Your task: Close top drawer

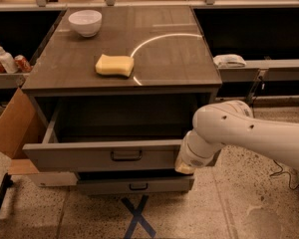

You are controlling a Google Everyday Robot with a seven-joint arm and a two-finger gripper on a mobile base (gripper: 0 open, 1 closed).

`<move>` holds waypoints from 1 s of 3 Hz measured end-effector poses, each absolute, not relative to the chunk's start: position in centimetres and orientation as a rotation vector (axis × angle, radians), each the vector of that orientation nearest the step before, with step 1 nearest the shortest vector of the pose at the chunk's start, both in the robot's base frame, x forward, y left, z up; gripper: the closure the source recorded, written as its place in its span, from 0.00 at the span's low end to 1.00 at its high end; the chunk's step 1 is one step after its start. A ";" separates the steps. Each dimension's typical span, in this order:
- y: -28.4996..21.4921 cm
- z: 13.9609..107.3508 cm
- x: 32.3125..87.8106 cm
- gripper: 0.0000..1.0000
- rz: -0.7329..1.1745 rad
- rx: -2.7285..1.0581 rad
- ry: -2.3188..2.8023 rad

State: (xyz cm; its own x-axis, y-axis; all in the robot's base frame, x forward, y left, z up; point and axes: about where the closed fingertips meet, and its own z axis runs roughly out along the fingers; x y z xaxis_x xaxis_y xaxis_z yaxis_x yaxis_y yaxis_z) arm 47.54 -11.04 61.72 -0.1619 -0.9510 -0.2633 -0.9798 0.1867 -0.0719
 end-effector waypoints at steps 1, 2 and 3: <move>-11.1 61.8 49.4 1.00 0.138 -1.785 2.220; -10.9 61.8 51.3 1.00 0.122 -1.733 2.225; -10.7 61.8 52.3 1.00 0.115 -1.706 2.230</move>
Offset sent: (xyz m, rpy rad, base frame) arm 0.0521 0.0019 0.0025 0.0368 -0.0848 -0.1027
